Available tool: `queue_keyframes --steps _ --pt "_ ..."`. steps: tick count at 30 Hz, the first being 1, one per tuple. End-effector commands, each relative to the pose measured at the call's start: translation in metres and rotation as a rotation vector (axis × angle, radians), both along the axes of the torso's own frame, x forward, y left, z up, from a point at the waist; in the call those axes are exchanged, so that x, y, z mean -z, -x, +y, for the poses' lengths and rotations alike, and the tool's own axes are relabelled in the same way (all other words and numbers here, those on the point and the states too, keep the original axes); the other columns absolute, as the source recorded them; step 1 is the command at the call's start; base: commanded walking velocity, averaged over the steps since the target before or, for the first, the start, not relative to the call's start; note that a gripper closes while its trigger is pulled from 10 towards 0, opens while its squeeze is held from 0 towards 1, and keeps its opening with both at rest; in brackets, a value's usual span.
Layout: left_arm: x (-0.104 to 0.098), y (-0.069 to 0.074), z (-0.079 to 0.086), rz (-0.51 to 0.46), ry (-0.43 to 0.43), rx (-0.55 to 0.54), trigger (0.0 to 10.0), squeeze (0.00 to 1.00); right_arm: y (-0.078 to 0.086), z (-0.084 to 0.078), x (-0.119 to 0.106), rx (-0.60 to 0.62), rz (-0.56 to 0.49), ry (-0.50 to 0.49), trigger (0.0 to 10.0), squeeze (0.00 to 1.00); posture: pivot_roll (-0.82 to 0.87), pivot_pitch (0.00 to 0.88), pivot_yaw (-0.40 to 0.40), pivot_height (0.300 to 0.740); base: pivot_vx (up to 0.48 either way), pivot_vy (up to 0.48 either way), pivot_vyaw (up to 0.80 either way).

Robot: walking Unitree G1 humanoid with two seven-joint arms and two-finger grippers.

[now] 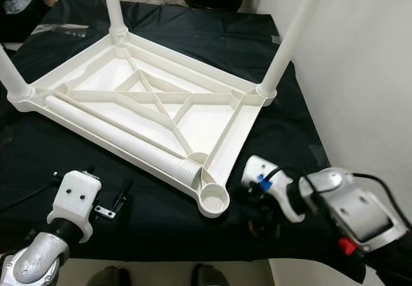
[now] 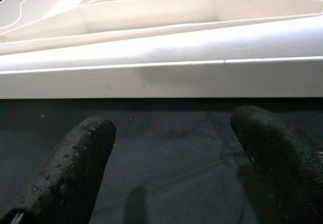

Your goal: Building children table

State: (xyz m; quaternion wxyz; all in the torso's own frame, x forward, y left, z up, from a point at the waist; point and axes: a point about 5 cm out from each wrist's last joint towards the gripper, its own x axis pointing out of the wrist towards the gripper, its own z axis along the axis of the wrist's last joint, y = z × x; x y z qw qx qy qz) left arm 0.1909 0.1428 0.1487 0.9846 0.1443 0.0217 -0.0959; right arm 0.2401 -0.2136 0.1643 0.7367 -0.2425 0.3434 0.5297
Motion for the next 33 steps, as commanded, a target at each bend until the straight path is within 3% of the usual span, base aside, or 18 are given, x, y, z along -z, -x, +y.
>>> queue_keyframes --steps 1,8,11,17,20,21,23,26,28,30,31,32,33 --pt "0.003 0.002 0.001 0.020 -0.014 -0.005 10.0 0.00 0.001 0.007 -0.001 -0.047 -0.014 -0.003 10.0 0.00 -0.06 0.190 -0.054 0.740 0.000 0.000 0.00" --pt "0.003 0.003 0.001 0.020 -0.015 -0.006 10.0 0.00 -0.003 0.027 -0.009 -0.098 -0.060 -0.089 10.0 0.00 -0.05 0.192 -0.054 0.740 0.000 0.000 0.00" --pt "0.002 0.003 -0.001 0.018 -0.017 -0.003 10.0 0.00 0.004 0.057 -0.019 -0.210 -0.034 -0.240 10.0 0.00 -0.05 0.193 -0.058 0.740 0.000 0.000 0.00" --pt "0.002 0.003 -0.001 0.014 -0.016 -0.005 10.0 0.00 -0.001 0.069 -0.026 -0.226 -0.048 -0.313 10.0 0.00 -0.05 0.193 -0.065 0.740 0.000 0.000 0.00" --pt "0.002 0.002 -0.001 0.010 -0.016 -0.009 10.0 0.00 -0.021 0.054 -0.025 -0.097 -0.120 -0.278 10.0 0.00 -0.04 0.191 -0.073 0.740 0.000 0.000 0.00" --pt "0.002 0.002 -0.001 0.010 -0.016 -0.009 10.0 0.00 -0.021 0.054 -0.025 -0.097 -0.120 -0.278 10.0 0.00 -0.04 0.191 -0.073 0.740 0.000 0.000 0.00" --pt "0.001 0.002 -0.001 0.007 -0.017 -0.012 10.0 0.00 -0.034 0.033 -0.033 0.013 -0.202 -0.288 10.0 0.00 -0.04 0.189 -0.076 0.740 0.000 0.000 0.00" --pt "-0.001 0.000 0.001 -0.010 -0.026 -0.018 10.0 0.00 -0.046 0.010 -0.057 0.165 -0.284 -0.426 10.0 0.00 -0.05 0.187 -0.074 0.740 0.000 0.000 0.00" --pt "-0.002 -0.001 0.001 -0.016 -0.028 -0.022 10.0 0.00 -0.048 0.005 -0.064 0.202 -0.296 -0.479 10.0 0.00 -0.05 0.187 -0.074 0.740 0.000 0.000 0.00" --pt "-0.008 -0.008 0.005 -0.057 -0.038 -0.053 10.0 0.00 -0.056 -0.003 -0.083 0.340 -0.373 -0.675 10.0 0.00 -0.05 0.188 -0.071 0.740 0.000 0.000 0.00" --pt "-0.008 -0.008 0.005 -0.057 -0.038 -0.053 10.0 0.00 -0.056 -0.003 -0.083 0.340 -0.373 -0.675 10.0 0.00 -0.05 0.188 -0.071 0.740 0.000 0.000 0.00" --pt "-0.012 -0.012 0.005 -0.081 -0.041 -0.065 10.0 0.00 -0.061 -0.002 -0.085 0.433 -0.399 -0.770 10.0 0.00 -0.05 0.188 -0.071 0.740 0.000 0.000 0.00" --pt "-0.017 -0.017 0.006 -0.111 -0.041 -0.080 10.0 0.00 -0.066 0.005 -0.080 0.514 -0.421 -0.801 10.0 0.00 -0.05 0.188 -0.070 0.740 0.000 0.000 0.00"
